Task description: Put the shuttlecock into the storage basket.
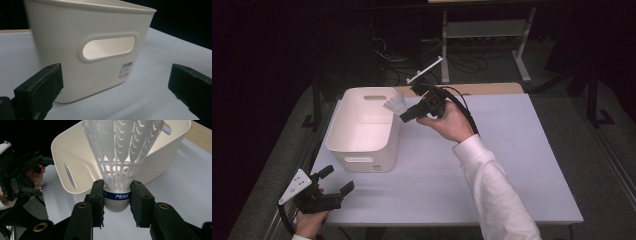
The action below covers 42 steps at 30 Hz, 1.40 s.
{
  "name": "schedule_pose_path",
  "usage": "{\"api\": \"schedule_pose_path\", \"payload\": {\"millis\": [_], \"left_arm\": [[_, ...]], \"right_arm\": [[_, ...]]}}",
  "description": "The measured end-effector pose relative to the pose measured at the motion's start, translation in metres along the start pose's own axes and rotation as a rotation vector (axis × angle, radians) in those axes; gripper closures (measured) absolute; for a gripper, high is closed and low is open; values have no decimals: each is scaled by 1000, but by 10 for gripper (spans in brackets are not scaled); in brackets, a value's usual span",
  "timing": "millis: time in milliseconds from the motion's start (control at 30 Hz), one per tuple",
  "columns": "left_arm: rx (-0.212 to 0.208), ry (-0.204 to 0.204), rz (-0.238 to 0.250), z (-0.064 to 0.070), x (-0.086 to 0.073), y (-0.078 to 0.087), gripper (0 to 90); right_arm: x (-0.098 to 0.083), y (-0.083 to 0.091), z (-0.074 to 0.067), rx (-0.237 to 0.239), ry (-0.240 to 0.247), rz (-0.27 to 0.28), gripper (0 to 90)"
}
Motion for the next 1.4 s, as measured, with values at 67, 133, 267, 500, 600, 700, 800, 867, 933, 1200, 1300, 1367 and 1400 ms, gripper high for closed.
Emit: {"api": "schedule_pose_path", "payload": {"millis": [67,133,267,500,600,700,800,867,933,1200,1300,1367,1400], "left_arm": [[0,1,0,0,0,0,0],[-1,-2,2,0,0,0,0],[0,-3,0,0,0,0,0],[2,-3,-4,0,0,0,0],[2,-1,-4,0,0,0,0],[3,-1,-5,0,0,0,0],[4,-3,-4,0,0,0,0],[4,-3,-5,0,0,0,0],[4,-5,-6,0,0,0,0],[4,3,-5,0,0,0,0],[4,3,-5,0,0,0,0],[2,2,-5,0,0,0,0],[2,2,-6,0,0,-1,0]], "right_arm": [[1,-2,-2,9,-8,-2,640],[2,-5,-3,10,-9,-8,640],[4,-12,-3,7,9,-15,640],[8,-21,-8,18,15,-31,640],[10,-24,-10,19,28,-35,640],[12,-27,-13,25,30,-35,640],[13,-30,-14,28,45,-34,640],[14,-32,-16,30,44,-37,640],[16,-34,-18,37,53,-37,640],[19,-42,-26,48,61,-47,640],[20,-45,-29,57,70,-51,640],[21,-47,-30,56,85,-47,640],[22,-48,-31,56,82,-51,640]]}}
Point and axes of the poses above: each handheld gripper's, and its own axes: y roughly backward along the jaws, x roughly out of its top, z roughly to its right, the point moved 3 cm from there along -y, roughly forward along the jaws, and after that the axes turned 11 degrees about -y, right-handed, at the moved point
